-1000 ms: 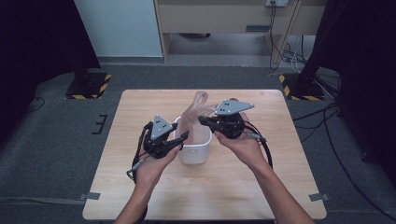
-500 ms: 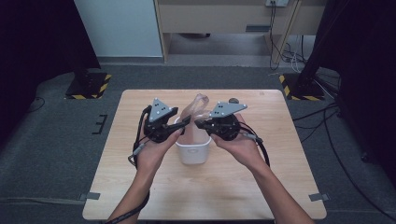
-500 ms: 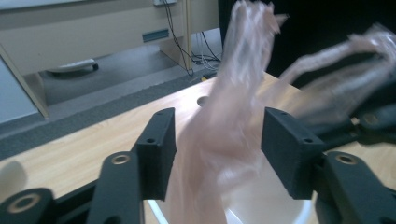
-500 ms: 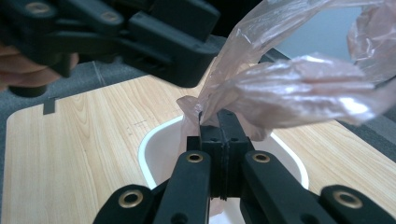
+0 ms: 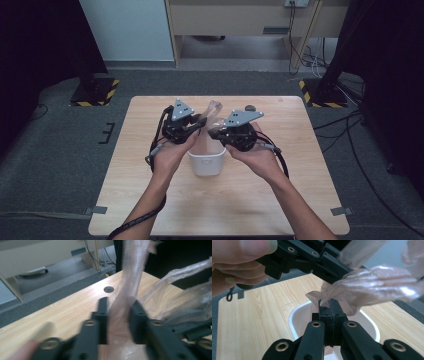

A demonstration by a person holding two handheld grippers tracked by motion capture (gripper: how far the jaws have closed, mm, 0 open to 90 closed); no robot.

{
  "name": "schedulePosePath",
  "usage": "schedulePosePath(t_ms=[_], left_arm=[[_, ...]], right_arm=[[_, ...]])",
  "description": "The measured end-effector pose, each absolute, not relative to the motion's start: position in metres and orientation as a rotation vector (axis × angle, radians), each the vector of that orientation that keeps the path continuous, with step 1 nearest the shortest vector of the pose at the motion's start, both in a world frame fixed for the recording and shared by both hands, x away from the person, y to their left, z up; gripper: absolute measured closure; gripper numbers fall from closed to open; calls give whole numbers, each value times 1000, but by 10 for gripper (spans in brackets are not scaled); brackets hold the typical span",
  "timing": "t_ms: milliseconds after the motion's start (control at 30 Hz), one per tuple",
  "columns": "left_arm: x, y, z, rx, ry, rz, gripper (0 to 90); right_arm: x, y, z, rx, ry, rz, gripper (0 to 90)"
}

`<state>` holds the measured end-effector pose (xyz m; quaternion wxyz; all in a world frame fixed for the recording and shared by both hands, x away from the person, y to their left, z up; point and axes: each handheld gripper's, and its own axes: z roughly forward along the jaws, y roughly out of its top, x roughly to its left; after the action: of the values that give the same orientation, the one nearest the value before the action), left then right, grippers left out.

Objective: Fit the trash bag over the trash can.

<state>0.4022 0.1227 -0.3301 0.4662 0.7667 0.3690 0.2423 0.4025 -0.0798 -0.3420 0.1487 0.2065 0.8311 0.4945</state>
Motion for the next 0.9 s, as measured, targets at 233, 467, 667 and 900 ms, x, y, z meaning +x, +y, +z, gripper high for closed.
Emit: schedulePosePath(t_ms=[233,467,667,900], left_arm=[[394,134,-331,1809,991,596,850],[386,141,-337,1789,1023,596,881],[380,143,-346,1745,1020,573,877],[378,139,-349,1769,1007,582,895]], right_arm=[[404,-90,-342,657,2369,1425,900],[404,-104,-344,737,2360,1422,900],[403,-108,-349,775,2371,1399,900],[404,-109,-351,758,2378,1418,859]])
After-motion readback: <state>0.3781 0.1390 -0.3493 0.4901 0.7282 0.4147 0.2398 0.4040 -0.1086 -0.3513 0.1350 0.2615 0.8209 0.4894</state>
